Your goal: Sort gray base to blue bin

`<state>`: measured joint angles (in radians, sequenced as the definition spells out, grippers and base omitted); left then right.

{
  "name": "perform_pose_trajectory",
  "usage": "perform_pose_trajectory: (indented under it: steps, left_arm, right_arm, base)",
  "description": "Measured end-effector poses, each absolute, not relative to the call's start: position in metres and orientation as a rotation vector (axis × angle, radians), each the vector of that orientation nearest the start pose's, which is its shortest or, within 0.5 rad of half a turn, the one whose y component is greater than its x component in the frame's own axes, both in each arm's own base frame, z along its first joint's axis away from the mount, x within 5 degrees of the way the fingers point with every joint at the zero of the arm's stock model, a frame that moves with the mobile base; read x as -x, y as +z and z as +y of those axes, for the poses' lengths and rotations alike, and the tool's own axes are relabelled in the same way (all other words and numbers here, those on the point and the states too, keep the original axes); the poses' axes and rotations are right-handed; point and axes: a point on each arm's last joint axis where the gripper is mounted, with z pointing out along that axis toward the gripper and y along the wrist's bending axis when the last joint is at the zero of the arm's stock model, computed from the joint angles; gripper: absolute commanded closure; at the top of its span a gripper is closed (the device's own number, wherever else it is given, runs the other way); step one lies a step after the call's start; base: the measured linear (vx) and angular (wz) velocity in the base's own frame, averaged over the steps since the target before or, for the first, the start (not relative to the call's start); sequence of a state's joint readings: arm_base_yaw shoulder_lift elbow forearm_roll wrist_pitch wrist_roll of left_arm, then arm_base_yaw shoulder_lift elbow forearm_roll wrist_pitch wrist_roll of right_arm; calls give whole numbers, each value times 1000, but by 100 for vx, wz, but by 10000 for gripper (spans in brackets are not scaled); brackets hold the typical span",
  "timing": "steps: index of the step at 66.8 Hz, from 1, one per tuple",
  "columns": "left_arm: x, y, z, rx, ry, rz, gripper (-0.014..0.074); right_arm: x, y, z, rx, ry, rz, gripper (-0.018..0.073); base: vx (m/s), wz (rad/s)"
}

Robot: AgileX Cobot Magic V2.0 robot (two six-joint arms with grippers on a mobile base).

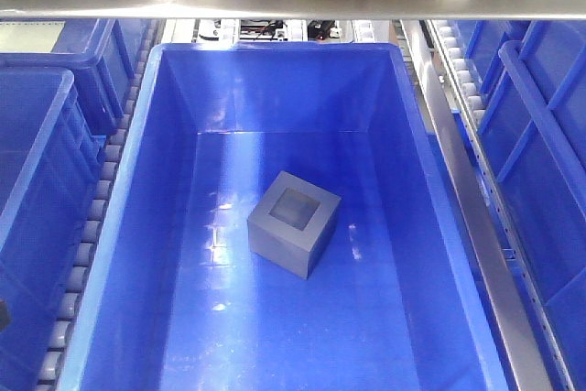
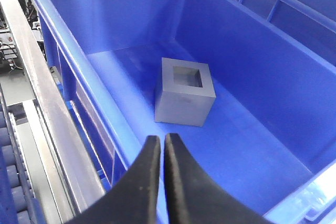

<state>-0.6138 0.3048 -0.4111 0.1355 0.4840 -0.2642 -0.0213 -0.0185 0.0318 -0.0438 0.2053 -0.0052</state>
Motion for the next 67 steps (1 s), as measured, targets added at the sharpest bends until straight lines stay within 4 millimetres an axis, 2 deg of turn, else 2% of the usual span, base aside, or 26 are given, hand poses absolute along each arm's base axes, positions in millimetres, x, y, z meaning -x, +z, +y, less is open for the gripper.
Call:
perform_pose_trajectory:
  steps: [34,56,67]
  left_arm:
    - [-62,285,-36,-393,-457,1848,605]
    - [-71,286,-12,-64,-204,1824,605]
    - [-71,269,-3,-3,-85,1696,605]
  right_arm:
    - [-56,185,-2,16,-59,1702,564]
    - [-56,185,-2,16,-59,1702,564]
    - [-56,185,-2,16,-59,1702,564]
  base:
    - [0,0]
    - [0,0]
    - [0,0]
